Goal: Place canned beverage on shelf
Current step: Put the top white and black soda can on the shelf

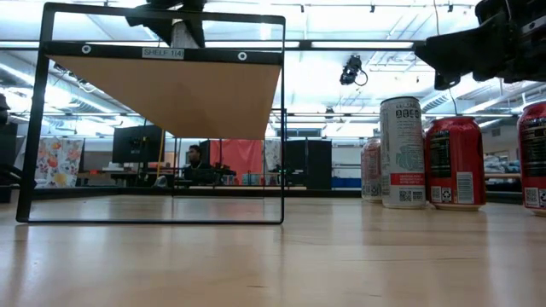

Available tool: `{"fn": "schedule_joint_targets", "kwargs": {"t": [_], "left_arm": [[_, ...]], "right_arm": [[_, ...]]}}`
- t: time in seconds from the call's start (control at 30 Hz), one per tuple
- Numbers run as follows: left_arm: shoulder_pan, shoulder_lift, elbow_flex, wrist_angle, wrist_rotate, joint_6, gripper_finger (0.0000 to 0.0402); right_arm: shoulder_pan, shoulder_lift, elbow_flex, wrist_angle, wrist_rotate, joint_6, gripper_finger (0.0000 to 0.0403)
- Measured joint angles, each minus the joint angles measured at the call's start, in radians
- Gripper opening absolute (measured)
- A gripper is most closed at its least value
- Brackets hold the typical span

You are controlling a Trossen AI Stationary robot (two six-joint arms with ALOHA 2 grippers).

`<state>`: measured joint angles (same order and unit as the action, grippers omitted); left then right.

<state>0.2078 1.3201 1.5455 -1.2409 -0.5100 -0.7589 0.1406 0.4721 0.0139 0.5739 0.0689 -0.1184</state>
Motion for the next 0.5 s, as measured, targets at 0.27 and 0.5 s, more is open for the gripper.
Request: {"fn": "schedule_joint_targets", "kwargs": {"t": [0.27,0.5], "left_arm": [[0.01,0.026,0.001,-0.029,-0.009,-0.089,0.0259],[0.007,0.073,0.004,-0.02,0.003,-0.031,0.026]], "right_arm": [[0.0,0.0,0.0,0.038,-0.007,-0.056,0.013],[-0.001,0.001,0.0,0.039,-0.007,-0.088,0.013]]}}
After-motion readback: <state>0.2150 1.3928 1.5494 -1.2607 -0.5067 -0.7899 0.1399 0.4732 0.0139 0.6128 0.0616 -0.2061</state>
